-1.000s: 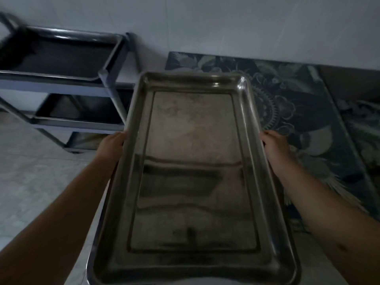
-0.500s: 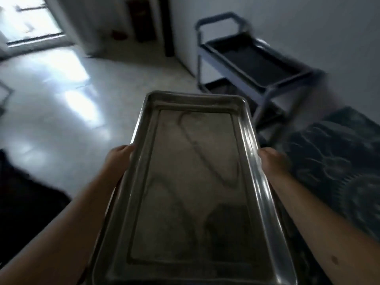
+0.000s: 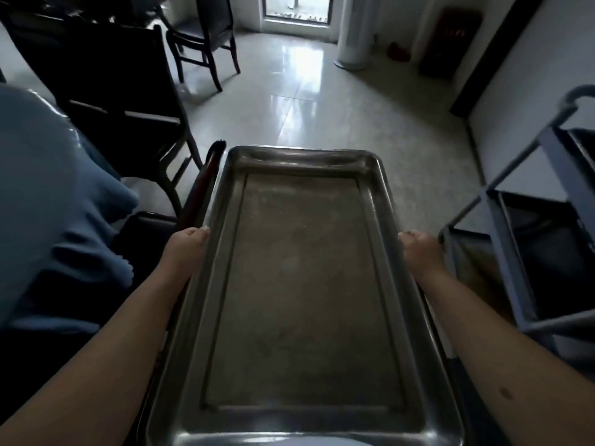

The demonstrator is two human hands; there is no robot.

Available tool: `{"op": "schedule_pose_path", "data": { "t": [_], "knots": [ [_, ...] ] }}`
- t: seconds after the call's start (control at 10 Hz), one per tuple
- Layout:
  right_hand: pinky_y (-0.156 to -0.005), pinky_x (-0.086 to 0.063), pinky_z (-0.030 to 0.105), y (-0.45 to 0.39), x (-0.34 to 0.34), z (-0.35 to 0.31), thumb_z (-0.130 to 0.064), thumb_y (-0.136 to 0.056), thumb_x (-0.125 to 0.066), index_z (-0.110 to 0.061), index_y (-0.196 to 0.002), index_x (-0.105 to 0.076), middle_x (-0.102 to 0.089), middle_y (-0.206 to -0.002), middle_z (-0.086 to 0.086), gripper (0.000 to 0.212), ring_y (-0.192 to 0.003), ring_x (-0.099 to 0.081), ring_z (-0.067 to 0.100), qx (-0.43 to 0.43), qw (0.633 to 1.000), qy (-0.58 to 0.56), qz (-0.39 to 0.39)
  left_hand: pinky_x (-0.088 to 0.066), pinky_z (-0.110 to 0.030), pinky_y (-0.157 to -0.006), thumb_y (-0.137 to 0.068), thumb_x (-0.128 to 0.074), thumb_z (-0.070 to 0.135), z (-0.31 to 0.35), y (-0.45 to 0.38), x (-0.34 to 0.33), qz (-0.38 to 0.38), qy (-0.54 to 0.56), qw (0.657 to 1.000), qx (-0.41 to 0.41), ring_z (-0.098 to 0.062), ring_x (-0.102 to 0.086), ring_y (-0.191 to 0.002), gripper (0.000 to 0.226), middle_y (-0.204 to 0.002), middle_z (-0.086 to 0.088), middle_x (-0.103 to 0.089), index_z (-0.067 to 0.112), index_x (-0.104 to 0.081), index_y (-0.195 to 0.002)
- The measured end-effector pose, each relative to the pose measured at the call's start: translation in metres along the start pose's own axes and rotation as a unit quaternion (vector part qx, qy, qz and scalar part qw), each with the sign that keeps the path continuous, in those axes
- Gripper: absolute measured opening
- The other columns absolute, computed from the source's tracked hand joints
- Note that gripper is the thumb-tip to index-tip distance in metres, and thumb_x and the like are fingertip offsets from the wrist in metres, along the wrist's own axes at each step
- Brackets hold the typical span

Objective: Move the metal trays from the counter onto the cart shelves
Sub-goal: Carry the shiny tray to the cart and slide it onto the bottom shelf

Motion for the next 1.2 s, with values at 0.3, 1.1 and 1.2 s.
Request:
{"op": "schedule_pose_path", "data": {
  "t": [0.3, 1.1, 1.2],
  "knots": [
    [-0.059, -0.034, 0.035, -0.090, -0.013, -0.052, -0.022, -0.092, -0.048, 0.012, -0.085, -0.059, -0.061, -0.083, 0.032, 0.036, -0.069, -0.051, 0.026, -0.022, 0.996, -0.056, 0.059, -0.045, -0.040, -0.073, -0.100, -0.050, 0.031, 0.055, -0.144, -0.021, -0.064, 0.065, 0.996, -0.020, -0.031, -0.058, -0.078, 0.035, -0.080, -0.021, -0.060, 0.001, -0.063, -0.086],
    [-0.058, -0.022, 0.034, -0.479, 0.106, -0.072, -0.016, -0.093, -0.046, 0.001, -0.064, -0.050, -0.043, -0.066, 0.019, 0.034, -0.067, -0.041, 0.024, -0.085, 0.984, -0.062, 0.140, -0.040, -0.022, -0.061, -0.099, -0.055, 0.024, 0.375, -0.450, -0.288, -0.109, 0.004, 0.988, -0.107, -0.009, -0.055, -0.066, 0.019, -0.071, 0.001, -0.064, 0.011, -0.070, -0.095],
    [-0.064, -0.033, 0.036, -0.484, 0.133, -0.039, -0.014, -0.092, -0.043, 0.001, -0.063, -0.054, -0.054, -0.070, 0.024, 0.034, -0.074, -0.053, 0.034, -0.140, 0.962, -0.122, 0.198, -0.041, -0.028, -0.074, -0.098, -0.056, 0.024, 0.422, -0.470, -0.353, -0.171, -0.013, 0.977, -0.127, -0.021, -0.057, -0.078, 0.029, -0.088, -0.012, -0.066, 0.000, -0.071, -0.103]
  ]
}}
Point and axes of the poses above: each hand's wrist, its own y-axis away from the middle knuckle, its own x-axis out of the back of the hand, z = x × y, the point moved 9 cm from there along -y, towards the middle knuckle
